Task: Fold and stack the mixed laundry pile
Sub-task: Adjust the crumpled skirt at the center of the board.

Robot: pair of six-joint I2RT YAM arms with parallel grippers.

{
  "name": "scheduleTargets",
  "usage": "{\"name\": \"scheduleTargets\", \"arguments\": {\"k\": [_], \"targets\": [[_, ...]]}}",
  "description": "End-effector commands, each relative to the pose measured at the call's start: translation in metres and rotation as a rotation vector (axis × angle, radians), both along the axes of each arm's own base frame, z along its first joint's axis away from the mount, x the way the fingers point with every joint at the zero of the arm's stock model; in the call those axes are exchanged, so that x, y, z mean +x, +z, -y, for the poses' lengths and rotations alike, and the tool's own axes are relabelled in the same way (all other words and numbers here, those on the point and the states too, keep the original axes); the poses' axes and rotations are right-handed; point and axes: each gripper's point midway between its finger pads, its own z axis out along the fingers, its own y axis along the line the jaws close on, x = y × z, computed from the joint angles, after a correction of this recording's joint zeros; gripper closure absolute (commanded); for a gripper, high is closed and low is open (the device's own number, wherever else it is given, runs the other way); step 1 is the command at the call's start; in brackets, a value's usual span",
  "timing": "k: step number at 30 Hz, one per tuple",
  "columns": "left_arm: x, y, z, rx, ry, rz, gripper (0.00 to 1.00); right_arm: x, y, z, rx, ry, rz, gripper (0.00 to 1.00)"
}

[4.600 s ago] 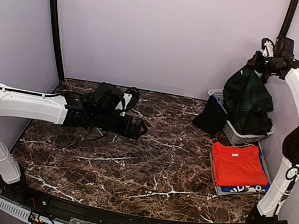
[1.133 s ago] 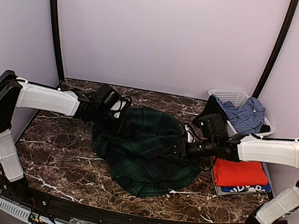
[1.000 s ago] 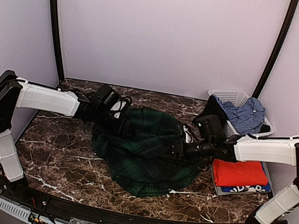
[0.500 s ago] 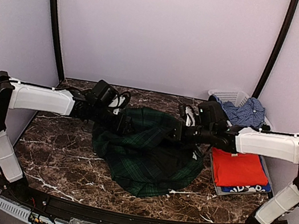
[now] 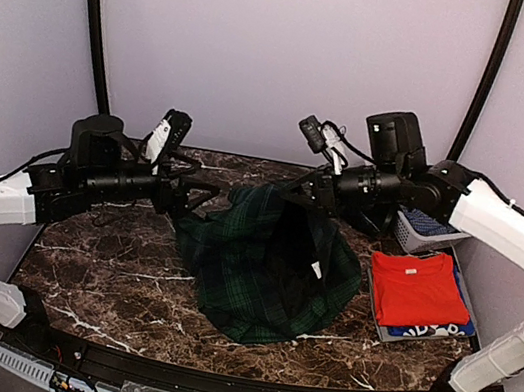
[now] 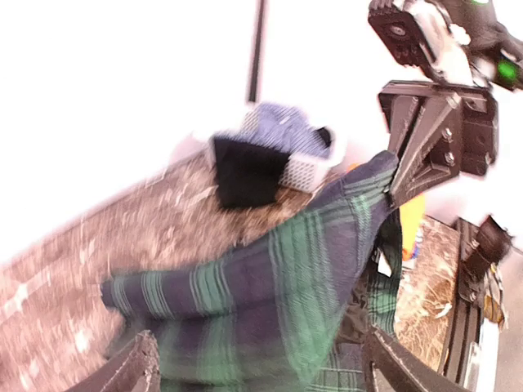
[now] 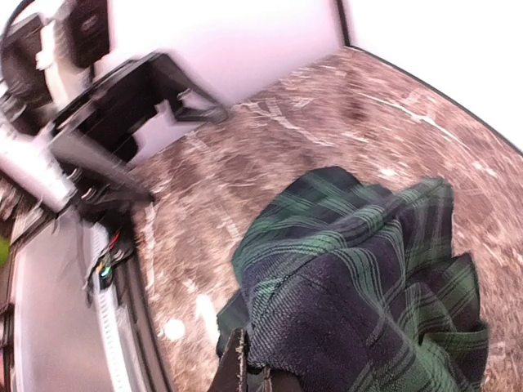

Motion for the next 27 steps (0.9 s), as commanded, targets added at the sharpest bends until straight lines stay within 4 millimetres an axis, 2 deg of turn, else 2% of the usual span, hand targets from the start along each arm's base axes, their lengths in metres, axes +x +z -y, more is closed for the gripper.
{"name": "scheduleTargets", "arguments": {"k": [1,3,5,10,13,21,24,27], "targets": [[-0.042,0.044,0.007,0.015,-0.207,0.314,0.17,-0.080,0.078,0.009,0.119,0.317,0.137,1.00],[-0.060,0.053,0.013,0.036,-0.286,0.365,0.18,-0.103,0.082,0.013,0.101,0.395,0.122,1.00],[-0.073,0.055,0.020,0.047,-0.362,0.382,0.20,-0.118,0.077,0.015,0.065,0.440,0.103,1.00],[-0.100,0.056,0.044,0.065,-0.520,0.404,0.25,-0.138,0.043,0.016,-0.033,0.473,0.037,1.00],[-0.113,0.049,0.066,0.093,-0.598,0.408,0.27,-0.146,0.033,0.018,-0.059,0.474,0.018,1.00],[-0.133,0.021,0.114,0.132,-0.716,0.370,0.29,-0.158,0.029,0.017,-0.070,0.497,0.012,1.00],[-0.130,0.014,0.126,0.141,-0.715,0.350,0.35,-0.163,0.028,0.016,-0.069,0.512,0.018,1.00],[-0.129,0.017,0.130,0.117,-0.711,0.362,0.43,-0.166,0.024,0.016,-0.074,0.521,0.016,1.00]]}}
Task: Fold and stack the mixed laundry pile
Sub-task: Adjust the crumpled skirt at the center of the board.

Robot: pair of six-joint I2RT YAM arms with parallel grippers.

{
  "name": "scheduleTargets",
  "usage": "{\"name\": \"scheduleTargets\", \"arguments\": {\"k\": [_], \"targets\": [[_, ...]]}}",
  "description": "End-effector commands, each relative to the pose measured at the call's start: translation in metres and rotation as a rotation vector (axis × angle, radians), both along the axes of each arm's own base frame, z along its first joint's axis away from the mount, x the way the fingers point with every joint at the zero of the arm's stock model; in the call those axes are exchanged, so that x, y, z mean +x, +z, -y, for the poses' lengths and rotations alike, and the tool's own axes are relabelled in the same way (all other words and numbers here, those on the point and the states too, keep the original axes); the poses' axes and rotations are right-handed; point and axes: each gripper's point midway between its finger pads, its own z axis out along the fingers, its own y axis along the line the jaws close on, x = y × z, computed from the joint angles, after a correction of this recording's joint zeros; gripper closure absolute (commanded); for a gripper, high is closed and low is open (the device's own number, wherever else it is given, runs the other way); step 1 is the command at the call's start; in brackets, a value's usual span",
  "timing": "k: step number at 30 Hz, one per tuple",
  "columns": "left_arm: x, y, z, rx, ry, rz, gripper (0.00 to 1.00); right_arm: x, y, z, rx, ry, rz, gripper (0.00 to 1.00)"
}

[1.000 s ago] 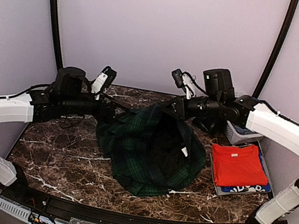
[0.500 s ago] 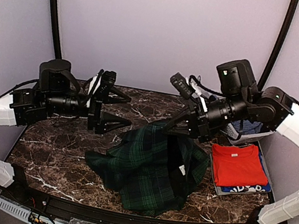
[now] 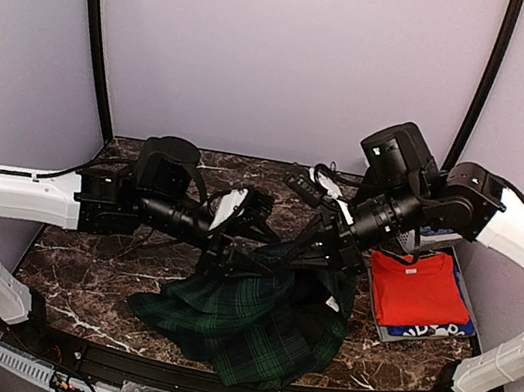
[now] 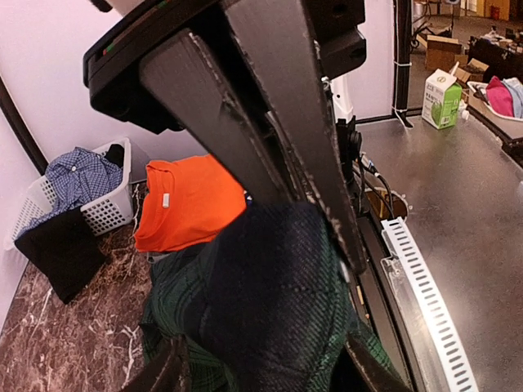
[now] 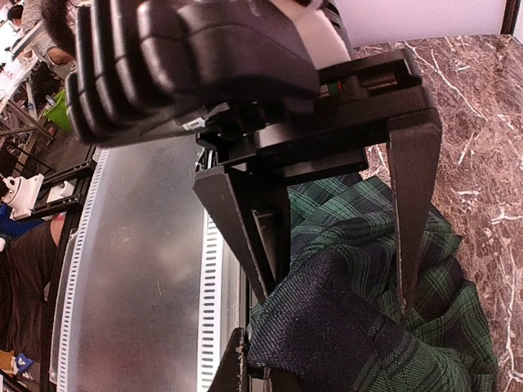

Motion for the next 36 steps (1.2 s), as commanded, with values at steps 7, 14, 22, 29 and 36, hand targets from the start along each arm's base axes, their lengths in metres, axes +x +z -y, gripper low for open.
{"name": "scheduleTargets", "arguments": {"k": [7,14,22,29,36], "targets": [[-0.004,0.031,0.002,-0.100,0.002,0.046,0.95,0.006,0.012,0.002,0.053,-0.054,0.102,0.79],[0.107,0.065,-0.051,-0.202,0.662,-0.038,1.00,0.076,0.020,0.029,0.051,-0.401,0.182,0.34],[0.191,0.010,-0.189,-0.129,1.250,-0.387,1.00,0.122,-0.061,0.055,-0.100,-0.631,-0.017,0.29],[0.173,-0.059,-0.234,-0.060,1.358,-0.484,1.00,0.144,-0.125,0.075,-0.177,-0.712,-0.134,0.28],[0.132,-0.080,-0.200,-0.131,1.066,-0.620,1.00,0.160,-0.134,0.051,-0.150,-0.689,-0.212,0.32]]}}
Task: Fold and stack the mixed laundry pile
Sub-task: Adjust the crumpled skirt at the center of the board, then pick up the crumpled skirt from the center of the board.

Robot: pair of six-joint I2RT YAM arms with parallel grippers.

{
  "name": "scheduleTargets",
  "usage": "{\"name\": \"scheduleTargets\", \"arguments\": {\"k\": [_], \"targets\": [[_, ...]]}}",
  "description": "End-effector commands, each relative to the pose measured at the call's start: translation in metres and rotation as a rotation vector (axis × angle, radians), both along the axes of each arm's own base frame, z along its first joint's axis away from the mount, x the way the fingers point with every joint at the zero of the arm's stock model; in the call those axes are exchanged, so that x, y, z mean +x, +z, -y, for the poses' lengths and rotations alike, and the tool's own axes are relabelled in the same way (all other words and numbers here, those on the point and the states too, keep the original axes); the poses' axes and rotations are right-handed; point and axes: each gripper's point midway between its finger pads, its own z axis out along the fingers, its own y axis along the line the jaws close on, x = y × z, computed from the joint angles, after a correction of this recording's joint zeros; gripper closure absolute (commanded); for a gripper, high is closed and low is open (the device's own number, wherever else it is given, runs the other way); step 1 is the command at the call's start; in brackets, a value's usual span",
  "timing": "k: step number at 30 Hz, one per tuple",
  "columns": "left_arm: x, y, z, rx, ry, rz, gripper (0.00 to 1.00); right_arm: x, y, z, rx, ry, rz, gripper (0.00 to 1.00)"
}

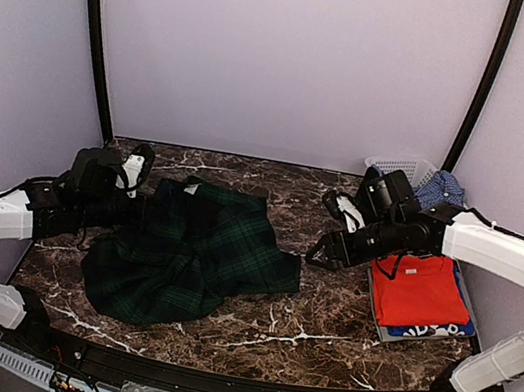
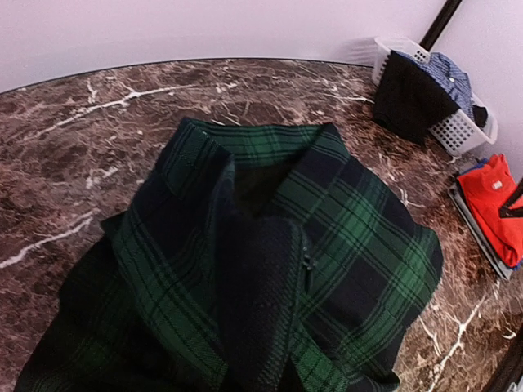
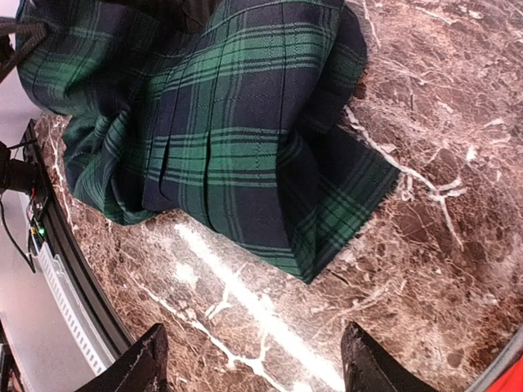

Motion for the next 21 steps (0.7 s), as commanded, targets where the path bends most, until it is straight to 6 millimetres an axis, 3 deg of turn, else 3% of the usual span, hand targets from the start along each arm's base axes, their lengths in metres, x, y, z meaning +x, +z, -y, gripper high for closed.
{"name": "scheduleTargets", "arguments": {"k": [1,5,12,15,21], "targets": [[-0.019,0.010,0.023,-0.159,-0.128,-0.001,1.00,0.018,0.017,-0.033,0.128,0.030,0.003,0.32],[-0.027,0.001,0.021,-0.151,-0.131,-0.057,1.00,0.046,0.019,-0.056,0.135,0.038,0.023,0.32],[-0.029,-0.005,0.001,-0.117,-0.038,-0.076,1.00,0.126,0.018,-0.103,0.087,0.014,0.047,0.32],[-0.030,-0.004,0.000,-0.119,-0.033,-0.068,1.00,0.142,0.010,-0.117,0.059,0.019,0.017,0.33],[-0.022,-0.011,0.008,-0.109,-0.046,-0.076,1.00,0.161,-0.013,-0.131,-0.010,0.017,-0.006,0.15]]}}
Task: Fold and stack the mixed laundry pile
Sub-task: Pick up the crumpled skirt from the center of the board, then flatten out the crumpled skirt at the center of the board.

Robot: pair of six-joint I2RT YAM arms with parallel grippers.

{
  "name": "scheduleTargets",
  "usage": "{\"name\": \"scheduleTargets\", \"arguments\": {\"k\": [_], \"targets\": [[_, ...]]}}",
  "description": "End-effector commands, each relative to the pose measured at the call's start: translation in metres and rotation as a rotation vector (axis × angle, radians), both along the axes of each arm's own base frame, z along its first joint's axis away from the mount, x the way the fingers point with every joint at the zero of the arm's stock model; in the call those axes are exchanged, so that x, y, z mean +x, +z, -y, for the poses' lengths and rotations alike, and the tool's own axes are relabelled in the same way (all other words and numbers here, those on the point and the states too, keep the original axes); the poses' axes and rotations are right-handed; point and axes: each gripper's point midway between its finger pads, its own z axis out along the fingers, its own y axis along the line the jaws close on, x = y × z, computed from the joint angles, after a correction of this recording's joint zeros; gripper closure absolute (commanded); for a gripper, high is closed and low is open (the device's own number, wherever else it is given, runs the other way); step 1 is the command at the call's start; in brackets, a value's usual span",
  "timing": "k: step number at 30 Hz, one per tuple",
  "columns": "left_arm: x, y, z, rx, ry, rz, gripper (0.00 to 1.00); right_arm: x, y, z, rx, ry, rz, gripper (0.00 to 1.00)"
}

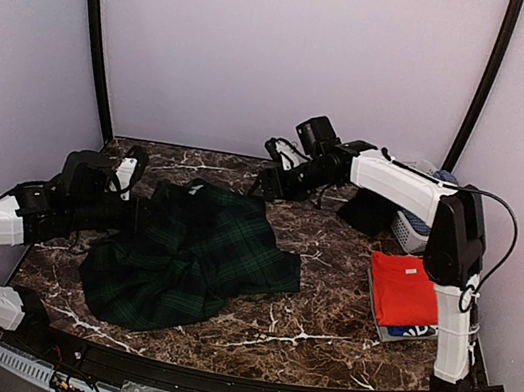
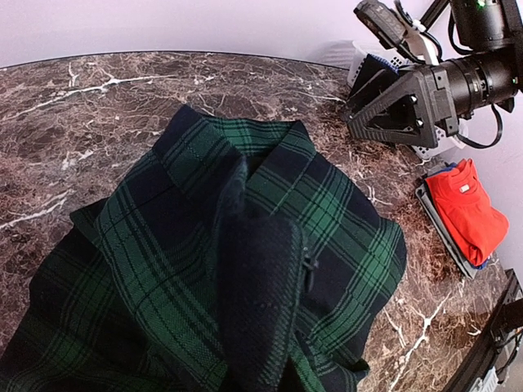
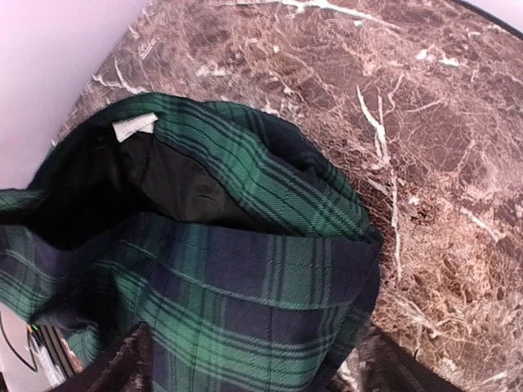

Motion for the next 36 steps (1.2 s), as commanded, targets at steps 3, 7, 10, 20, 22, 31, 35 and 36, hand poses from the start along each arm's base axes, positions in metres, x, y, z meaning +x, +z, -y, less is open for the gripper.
{"name": "scheduleTargets", "arguments": {"k": [3,7,10,20,22,31,35,36], "targets": [[0.007,-0.017,0.010,0.019,-0.017,-0.041,1.00,0.021,-0.027,0.004,-0.128,-0.056,-0.020,0.11],[0.013,-0.016,0.011,0.019,-0.006,-0.037,1.00,0.022,-0.055,0.002,-0.137,-0.060,-0.097,0.10],[0.017,-0.017,0.006,0.040,0.031,-0.031,1.00,0.010,-0.067,-0.019,-0.032,0.025,-0.173,0.20],[0.046,0.021,-0.025,0.125,0.207,0.026,1.00,0.019,0.021,0.003,0.122,0.074,-0.024,1.00],[0.053,0.047,-0.027,0.138,0.209,0.073,1.00,0.026,0.068,0.019,0.175,0.049,0.066,1.00],[0.043,0.188,-0.043,0.109,0.204,0.321,1.00,-0.030,0.266,0.087,0.367,0.052,0.522,1.00],[-0.012,0.250,-0.027,-0.055,-0.025,0.470,1.00,-0.085,0.329,0.115,0.440,0.069,0.669,1.00],[-0.021,0.257,-0.025,-0.079,-0.056,0.486,1.00,-0.099,0.340,0.121,0.454,0.079,0.693,1.00]]}}
